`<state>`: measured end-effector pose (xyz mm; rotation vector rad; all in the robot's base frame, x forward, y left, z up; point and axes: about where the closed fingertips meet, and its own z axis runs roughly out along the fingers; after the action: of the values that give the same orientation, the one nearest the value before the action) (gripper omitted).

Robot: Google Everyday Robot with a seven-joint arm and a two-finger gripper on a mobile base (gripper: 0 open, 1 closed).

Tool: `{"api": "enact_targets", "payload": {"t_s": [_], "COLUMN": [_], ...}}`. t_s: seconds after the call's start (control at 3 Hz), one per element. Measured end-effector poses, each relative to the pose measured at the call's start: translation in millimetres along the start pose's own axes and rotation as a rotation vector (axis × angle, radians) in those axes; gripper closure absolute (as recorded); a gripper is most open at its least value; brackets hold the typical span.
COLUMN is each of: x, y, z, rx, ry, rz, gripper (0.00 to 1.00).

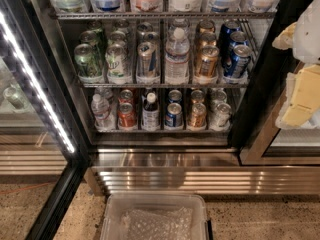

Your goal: Pick orange can from middle shelf of fridge

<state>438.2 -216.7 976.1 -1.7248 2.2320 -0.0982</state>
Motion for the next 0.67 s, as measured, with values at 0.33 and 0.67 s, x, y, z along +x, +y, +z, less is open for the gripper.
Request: {"api": "enact_targets", "payload": {"t_s": [0.33, 0.67], "x": [0.0, 1.8], "y": [0.0, 0.9], "z": [0.1, 28.3], "rx": [0.0, -0.026], "ry": [0.0, -0.088], "rz": [0.0, 0.058], "gripper": [0.0, 0.0]}}
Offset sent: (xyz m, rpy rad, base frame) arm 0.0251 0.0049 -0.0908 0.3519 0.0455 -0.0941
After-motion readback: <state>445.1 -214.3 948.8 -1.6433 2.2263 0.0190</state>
